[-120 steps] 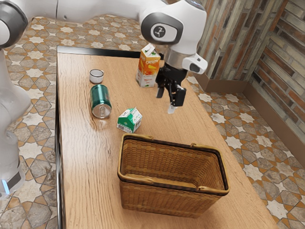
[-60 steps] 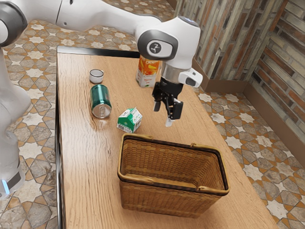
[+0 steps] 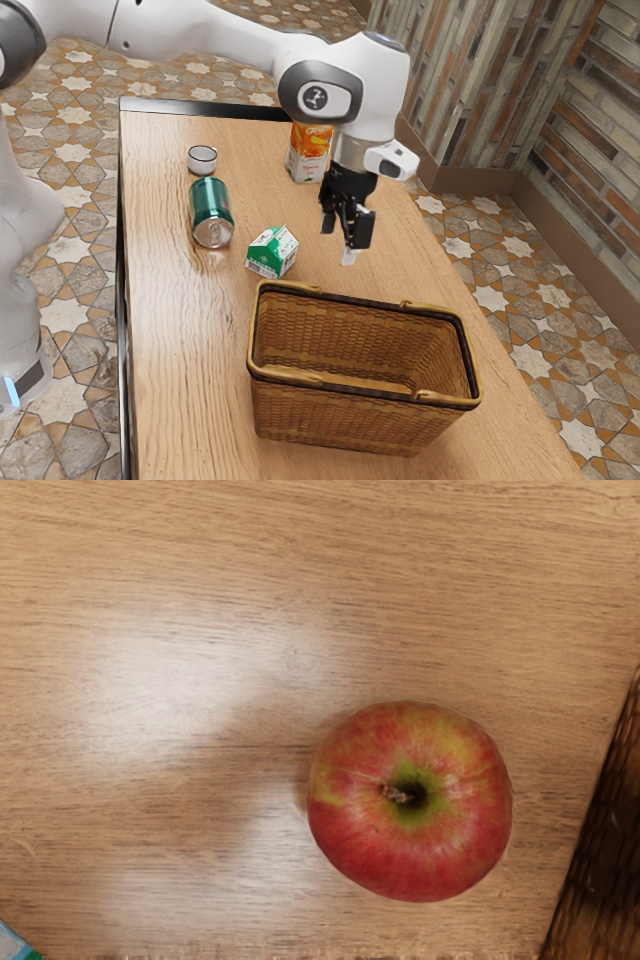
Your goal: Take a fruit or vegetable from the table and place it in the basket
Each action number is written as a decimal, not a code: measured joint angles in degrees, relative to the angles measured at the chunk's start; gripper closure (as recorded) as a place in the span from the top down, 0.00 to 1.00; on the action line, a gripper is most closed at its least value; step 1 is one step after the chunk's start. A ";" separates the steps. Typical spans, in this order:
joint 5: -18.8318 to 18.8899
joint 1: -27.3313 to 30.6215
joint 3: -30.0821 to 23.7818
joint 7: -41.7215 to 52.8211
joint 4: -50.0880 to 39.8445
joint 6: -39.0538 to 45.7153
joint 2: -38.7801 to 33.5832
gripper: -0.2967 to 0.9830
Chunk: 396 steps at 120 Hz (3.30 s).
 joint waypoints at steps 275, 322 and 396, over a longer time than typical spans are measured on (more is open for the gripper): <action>-8.50 0.34 1.77 7.79 -7.10 10.96 2.29 0.77; -9.49 0.15 1.58 8.43 -7.64 11.95 4.22 0.77; -11.07 0.10 1.24 11.45 -7.62 13.57 6.02 0.77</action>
